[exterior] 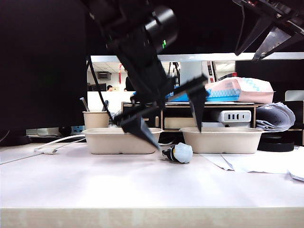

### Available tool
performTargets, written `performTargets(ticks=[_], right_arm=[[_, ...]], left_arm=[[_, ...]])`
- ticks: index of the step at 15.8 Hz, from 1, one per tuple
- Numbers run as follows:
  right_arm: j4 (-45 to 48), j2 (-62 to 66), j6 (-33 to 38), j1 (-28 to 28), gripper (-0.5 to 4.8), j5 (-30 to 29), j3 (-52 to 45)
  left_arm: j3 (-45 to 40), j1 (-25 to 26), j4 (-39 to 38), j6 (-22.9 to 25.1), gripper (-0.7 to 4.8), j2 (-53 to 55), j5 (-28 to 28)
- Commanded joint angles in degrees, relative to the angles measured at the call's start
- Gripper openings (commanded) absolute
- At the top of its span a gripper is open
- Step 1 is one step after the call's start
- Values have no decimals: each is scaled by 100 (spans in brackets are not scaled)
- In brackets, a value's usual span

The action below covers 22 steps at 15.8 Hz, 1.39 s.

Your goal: Put the dolls with similar sizes into the same paper box, while dolls with different sizes go into separate paper boxes.

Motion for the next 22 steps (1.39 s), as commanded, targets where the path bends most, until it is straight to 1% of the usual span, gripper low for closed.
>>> performTargets(ticks=[1, 3, 8, 12, 15, 16, 17, 18, 19, 21, 22], right_arm=[[-7, -28, -26, 0, 252, -31, 15], [-31, -26, -26, 2, 252, -74, 15], [-70, -28, -26, 0, 252, -129, 15], [-109, -28, -28, 0, 252, -160, 15], [-111, -28, -26, 0, 252, -232, 15], [-111, -28, -28, 0, 252, -254, 15], [-111, -28, -26, 0, 252, -267, 15], [-114, -28, -28, 0, 252, -269, 15], [-118, -28, -28, 0, 252, -269, 15], [-116, -28, -28, 0, 252, -267, 15], [-107, -28, -28, 0, 252, -267, 15]], left_arm=[[13, -7, 15, -269, 479, 181, 144], [13, -9, 33, -297, 479, 229, 157], [13, 0, 566, -448, 479, 251, 111], [13, 2, 507, -476, 479, 326, 96], [13, 2, 365, -627, 479, 376, 79], [13, 11, 361, -629, 443, 393, 68], [13, 39, 354, -627, 272, 393, 72], [13, 52, 356, -627, 144, 393, 74], [13, 76, 363, -627, 70, 393, 74], [13, 142, 358, -625, 35, 391, 94], [15, 166, 367, -616, 1, 385, 96]])
